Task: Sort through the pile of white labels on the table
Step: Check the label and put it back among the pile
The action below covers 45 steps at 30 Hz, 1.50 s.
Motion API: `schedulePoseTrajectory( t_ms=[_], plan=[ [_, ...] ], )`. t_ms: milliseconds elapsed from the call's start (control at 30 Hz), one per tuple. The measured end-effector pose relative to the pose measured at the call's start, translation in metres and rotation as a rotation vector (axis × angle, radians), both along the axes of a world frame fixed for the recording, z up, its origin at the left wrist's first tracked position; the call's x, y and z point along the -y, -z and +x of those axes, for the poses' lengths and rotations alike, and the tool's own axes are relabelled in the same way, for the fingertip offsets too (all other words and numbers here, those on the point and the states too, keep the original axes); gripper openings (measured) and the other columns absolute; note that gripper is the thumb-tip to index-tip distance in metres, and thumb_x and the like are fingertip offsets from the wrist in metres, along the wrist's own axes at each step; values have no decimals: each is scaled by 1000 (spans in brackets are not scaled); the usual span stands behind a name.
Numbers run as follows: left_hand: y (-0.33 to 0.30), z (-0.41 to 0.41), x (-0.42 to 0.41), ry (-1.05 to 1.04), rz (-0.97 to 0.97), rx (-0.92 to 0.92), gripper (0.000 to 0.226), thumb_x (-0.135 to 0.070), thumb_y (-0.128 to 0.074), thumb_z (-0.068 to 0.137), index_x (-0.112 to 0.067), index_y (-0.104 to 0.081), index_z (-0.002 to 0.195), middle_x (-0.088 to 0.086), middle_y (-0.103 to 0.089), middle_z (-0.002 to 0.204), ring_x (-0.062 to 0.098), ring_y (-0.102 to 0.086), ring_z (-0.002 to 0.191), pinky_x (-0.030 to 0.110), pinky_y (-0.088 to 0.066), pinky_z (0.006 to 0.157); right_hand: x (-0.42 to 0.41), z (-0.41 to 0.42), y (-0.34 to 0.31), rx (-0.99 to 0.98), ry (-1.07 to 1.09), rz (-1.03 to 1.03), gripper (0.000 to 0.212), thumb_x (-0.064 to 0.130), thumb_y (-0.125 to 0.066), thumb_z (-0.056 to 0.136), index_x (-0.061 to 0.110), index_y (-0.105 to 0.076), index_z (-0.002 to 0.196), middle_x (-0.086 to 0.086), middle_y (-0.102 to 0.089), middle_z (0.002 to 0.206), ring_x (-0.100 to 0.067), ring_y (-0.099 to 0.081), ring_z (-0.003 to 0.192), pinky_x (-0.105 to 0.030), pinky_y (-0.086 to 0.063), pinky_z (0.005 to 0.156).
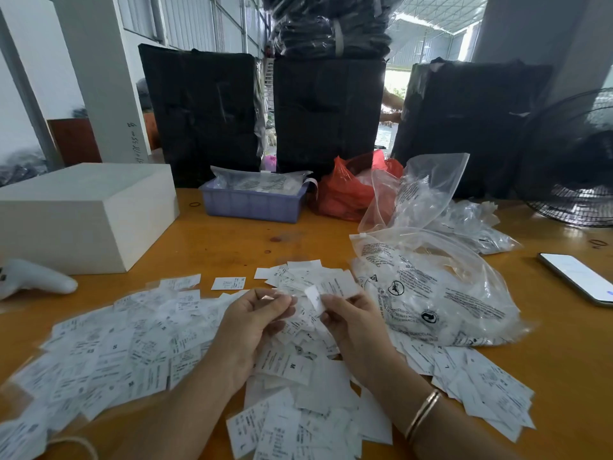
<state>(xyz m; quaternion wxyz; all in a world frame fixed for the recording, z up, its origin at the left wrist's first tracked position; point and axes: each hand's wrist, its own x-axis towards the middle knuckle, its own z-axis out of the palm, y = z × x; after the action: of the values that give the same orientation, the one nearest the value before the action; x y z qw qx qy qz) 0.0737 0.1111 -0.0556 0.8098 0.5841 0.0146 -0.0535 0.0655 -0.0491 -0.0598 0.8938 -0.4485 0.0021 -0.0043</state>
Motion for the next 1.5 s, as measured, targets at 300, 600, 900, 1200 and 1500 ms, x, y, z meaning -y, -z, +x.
schedulePoseTrajectory(
  t_ms=[300, 600, 900, 1200, 1500],
  plan=[
    [2, 0, 1, 27, -8, -3, 24, -17, -73, 63, -25, -76, 85, 6, -74, 95, 21, -71, 86, 32, -52, 70, -6, -3, 0, 35, 6, -19, 23, -9, -61, 83, 4, -61, 102, -13, -72, 89, -22, -70, 76, -24, -54, 62],
    [-4, -3, -3, 90, -93, 21, 24, -8, -70, 67, -19, -76, 87, 3, -73, 84, 15, -69, 68, 25, -54, 58, -3, -5, 2, 103, 96, -368, 30, 6, -57, 91, 32, -72, 89, 2, -66, 81, -12, -62, 69, -25, -53, 63],
    [-3, -4, -2, 95, -67, 33, 25, -12, -72, 66, -22, -77, 88, 1, -74, 87, 12, -68, 66, 22, -53, 57, -7, -5, 5, 322, 348, -640, 39, 2, -56, 91, 39, -59, 105, 19, -62, 87, 0, -62, 71, -16, -52, 63],
    [-4, -5, 1, 76, -21, 41, 25, -16, -71, 65, -27, -77, 87, -1, -74, 89, 10, -70, 70, 20, -53, 57, -9, -8, 4, 352, 301, -635, 34, 0, -58, 90, 30, -61, 105, 21, -63, 85, 4, -62, 73, -12, -49, 64],
    [-3, -8, 2, 15, 162, 84, 20, -31, -73, 69, -34, -72, 89, -6, -74, 85, 14, -72, 75, 25, -55, 60, -11, -9, 6, 374, 227, -670, 38, -3, -58, 89, 34, -62, 99, 13, -65, 88, -11, -66, 79, -21, -53, 65]
  ],
)
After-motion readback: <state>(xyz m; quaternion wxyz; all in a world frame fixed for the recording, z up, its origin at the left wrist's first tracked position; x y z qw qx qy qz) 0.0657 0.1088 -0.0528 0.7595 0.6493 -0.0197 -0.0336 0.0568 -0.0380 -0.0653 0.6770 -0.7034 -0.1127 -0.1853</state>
